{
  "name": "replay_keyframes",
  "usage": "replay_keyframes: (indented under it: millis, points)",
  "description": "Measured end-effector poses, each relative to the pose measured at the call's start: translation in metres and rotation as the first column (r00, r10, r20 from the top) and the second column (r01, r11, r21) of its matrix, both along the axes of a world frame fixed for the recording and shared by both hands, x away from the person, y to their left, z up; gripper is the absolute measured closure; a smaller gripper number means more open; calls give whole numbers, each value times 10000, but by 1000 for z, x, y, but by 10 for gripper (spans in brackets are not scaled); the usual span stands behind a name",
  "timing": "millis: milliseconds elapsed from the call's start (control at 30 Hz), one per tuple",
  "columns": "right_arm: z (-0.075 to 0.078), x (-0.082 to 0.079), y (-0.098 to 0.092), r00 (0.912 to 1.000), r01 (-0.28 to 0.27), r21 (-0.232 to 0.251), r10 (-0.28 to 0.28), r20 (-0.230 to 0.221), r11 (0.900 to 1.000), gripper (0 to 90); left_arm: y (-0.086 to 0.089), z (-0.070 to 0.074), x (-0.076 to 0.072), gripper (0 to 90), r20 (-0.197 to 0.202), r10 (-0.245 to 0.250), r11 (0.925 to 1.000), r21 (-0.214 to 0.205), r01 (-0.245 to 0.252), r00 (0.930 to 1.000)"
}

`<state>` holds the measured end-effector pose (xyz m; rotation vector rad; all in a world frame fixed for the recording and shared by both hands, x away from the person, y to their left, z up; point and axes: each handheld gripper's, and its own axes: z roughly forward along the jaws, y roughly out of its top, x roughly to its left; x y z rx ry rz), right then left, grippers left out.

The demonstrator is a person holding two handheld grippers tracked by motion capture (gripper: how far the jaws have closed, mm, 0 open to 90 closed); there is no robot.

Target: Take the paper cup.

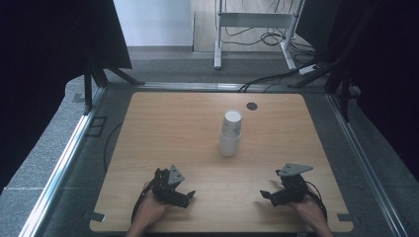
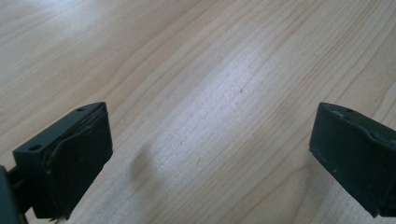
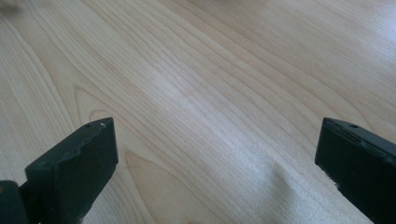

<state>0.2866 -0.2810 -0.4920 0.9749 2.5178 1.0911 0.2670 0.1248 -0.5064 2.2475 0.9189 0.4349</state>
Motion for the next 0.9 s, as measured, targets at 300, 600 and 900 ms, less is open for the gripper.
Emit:
replay_keyframes:
  millis: [300,600,900]
  points:
    - [5,3,4,9999,-110,41,110,-15,9999,0,2,6,6,0,102,33,9997,-227,-31,9999]
    - [11,6,8,9997,-233,374,234,-15,9990,0,3,10,12,0,128,-14,9992,-408,19,9999]
    - [16,13,10,9996,-279,343,277,53,9990,0,1,13,20,0,117,-16,9971,-760,25,9999]
